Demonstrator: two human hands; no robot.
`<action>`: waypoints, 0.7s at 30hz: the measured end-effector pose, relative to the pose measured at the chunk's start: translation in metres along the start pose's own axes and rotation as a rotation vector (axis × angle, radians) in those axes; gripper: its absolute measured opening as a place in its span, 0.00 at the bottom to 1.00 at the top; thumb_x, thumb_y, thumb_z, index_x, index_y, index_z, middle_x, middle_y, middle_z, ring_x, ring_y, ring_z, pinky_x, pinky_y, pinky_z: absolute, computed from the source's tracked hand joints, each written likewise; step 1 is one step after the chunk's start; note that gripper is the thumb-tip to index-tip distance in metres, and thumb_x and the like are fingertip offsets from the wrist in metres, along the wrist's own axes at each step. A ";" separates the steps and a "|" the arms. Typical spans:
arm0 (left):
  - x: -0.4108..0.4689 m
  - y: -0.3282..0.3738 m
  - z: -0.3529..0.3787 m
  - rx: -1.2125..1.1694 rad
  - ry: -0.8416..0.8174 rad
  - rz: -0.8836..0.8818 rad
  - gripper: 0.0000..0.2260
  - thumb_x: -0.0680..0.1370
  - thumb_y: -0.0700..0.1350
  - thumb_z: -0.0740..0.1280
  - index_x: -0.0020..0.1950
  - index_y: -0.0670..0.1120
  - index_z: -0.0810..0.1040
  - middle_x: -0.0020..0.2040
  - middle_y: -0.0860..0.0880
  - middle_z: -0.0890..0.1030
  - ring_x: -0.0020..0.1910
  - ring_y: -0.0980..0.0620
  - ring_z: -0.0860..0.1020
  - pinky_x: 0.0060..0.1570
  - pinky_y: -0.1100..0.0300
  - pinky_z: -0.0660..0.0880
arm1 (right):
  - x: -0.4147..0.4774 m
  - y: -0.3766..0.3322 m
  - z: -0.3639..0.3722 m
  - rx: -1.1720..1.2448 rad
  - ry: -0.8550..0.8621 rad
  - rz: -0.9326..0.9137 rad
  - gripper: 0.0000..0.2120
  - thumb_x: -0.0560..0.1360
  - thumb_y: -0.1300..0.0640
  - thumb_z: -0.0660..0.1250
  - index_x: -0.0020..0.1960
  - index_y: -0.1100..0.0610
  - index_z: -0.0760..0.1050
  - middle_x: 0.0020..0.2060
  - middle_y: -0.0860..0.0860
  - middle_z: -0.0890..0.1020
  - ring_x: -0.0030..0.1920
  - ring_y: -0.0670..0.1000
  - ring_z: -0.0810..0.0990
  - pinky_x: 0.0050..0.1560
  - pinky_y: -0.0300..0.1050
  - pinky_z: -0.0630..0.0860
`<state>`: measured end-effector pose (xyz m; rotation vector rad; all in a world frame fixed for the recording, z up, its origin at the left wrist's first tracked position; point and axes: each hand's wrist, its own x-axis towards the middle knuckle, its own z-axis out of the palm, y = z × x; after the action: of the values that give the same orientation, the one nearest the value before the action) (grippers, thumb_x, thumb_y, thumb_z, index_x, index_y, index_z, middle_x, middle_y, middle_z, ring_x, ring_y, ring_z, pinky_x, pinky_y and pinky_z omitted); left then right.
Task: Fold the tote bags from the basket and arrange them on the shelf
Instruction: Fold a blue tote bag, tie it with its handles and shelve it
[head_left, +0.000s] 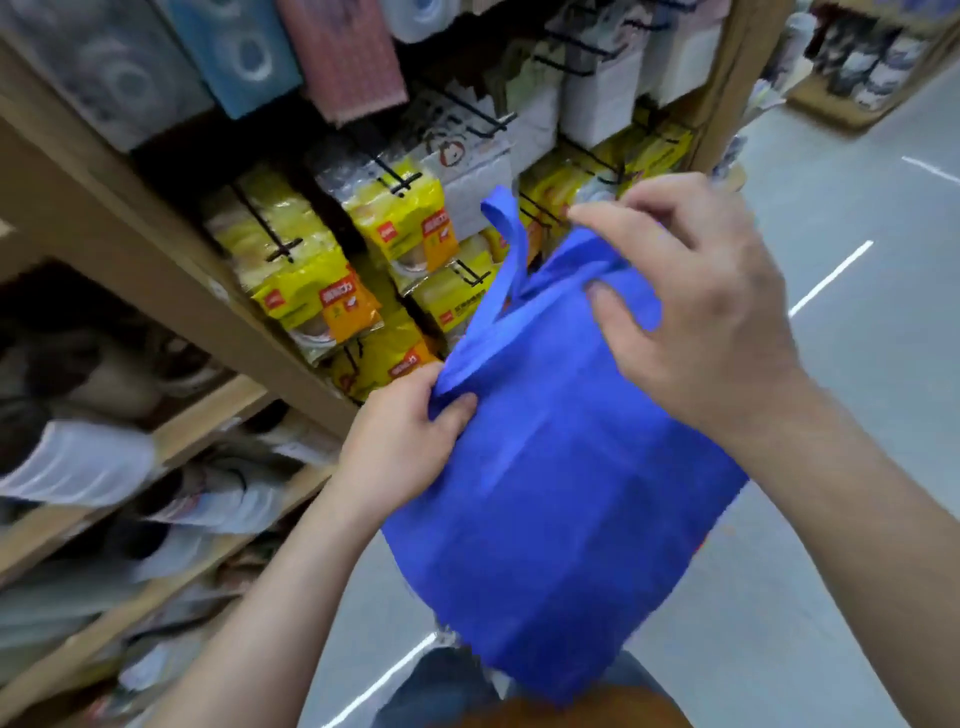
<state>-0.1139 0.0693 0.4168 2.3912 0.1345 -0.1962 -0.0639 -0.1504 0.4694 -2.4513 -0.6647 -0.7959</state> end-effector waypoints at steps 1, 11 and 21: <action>-0.010 -0.008 -0.007 -0.038 0.067 -0.050 0.07 0.77 0.52 0.64 0.51 0.52 0.78 0.45 0.53 0.82 0.49 0.47 0.79 0.49 0.48 0.75 | -0.001 -0.012 0.001 -0.025 0.070 0.072 0.19 0.73 0.56 0.68 0.63 0.60 0.77 0.52 0.61 0.76 0.50 0.64 0.75 0.54 0.52 0.70; -0.141 -0.039 -0.011 -0.154 -0.102 0.082 0.12 0.78 0.50 0.62 0.56 0.45 0.75 0.53 0.46 0.81 0.52 0.47 0.78 0.48 0.56 0.73 | -0.043 -0.166 0.080 0.684 -0.909 0.439 0.07 0.71 0.50 0.69 0.49 0.48 0.80 0.42 0.45 0.81 0.49 0.50 0.78 0.54 0.49 0.76; -0.288 -0.181 -0.143 0.587 0.338 0.076 0.41 0.64 0.57 0.77 0.74 0.55 0.63 0.74 0.47 0.68 0.72 0.44 0.67 0.69 0.37 0.61 | -0.026 -0.351 0.071 0.215 -1.258 -0.522 0.16 0.77 0.54 0.67 0.32 0.52 0.68 0.29 0.45 0.74 0.32 0.43 0.73 0.34 0.39 0.65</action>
<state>-0.4100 0.2867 0.4524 2.9932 0.1578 0.2425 -0.2545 0.1517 0.5013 -2.3492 -1.7222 0.7918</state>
